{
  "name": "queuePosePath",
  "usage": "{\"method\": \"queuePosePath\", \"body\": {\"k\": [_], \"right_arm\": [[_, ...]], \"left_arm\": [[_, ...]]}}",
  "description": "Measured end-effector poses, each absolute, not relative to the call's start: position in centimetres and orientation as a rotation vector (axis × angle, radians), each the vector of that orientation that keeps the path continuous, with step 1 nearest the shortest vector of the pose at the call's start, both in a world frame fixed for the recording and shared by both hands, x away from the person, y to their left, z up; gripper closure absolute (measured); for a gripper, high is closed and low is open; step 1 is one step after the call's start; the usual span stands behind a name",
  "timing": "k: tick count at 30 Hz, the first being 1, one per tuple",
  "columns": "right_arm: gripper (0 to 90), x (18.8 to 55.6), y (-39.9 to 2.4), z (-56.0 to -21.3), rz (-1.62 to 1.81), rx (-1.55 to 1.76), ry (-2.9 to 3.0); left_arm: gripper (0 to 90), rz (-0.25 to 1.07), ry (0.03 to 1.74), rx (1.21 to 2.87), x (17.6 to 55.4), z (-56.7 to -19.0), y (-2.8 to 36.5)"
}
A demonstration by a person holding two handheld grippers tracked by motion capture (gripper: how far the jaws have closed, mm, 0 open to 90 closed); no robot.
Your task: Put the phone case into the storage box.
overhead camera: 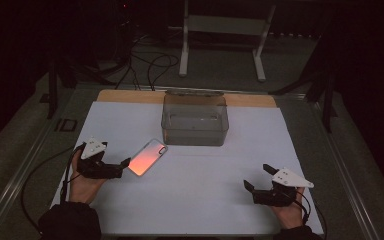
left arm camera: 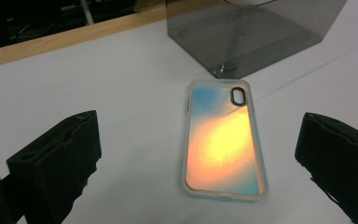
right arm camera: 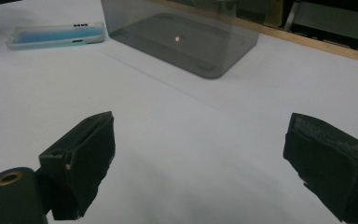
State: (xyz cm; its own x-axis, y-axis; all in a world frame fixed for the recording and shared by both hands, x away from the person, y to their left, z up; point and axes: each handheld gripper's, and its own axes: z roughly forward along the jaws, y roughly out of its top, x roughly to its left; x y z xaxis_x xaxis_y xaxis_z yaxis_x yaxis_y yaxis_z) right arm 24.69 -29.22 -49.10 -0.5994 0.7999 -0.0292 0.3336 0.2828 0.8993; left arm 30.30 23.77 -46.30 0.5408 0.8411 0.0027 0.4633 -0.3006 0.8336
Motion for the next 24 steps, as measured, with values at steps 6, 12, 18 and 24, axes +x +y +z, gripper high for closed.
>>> {"method": "queuePosePath", "body": {"k": [6, 12, 18, 24], "right_arm": [[8.9, 24.7, -29.3, -49.0, 1.275, 1.024, 2.065], [8.9, 24.7, -29.4, -49.1, 1.283, 1.025, 2.064], [9.0, 24.7, -29.4, -49.1, 1.267, 1.026, 2.069], [8.9, 24.7, -29.4, -49.1, 1.265, 1.023, 2.068]], "left_arm": [[1.3, 0.572, 1.068, 1.957, 31.1, -46.4, 23.8], [1.9, 0.570, 1.066, 1.982, 32.0, -46.7, 23.5], [1.9, 0.565, 1.073, 2.004, 32.6, -46.8, 23.4], [2.6, 0.552, 1.081, 2.016, 33.1, -47.1, 23.3]]}}
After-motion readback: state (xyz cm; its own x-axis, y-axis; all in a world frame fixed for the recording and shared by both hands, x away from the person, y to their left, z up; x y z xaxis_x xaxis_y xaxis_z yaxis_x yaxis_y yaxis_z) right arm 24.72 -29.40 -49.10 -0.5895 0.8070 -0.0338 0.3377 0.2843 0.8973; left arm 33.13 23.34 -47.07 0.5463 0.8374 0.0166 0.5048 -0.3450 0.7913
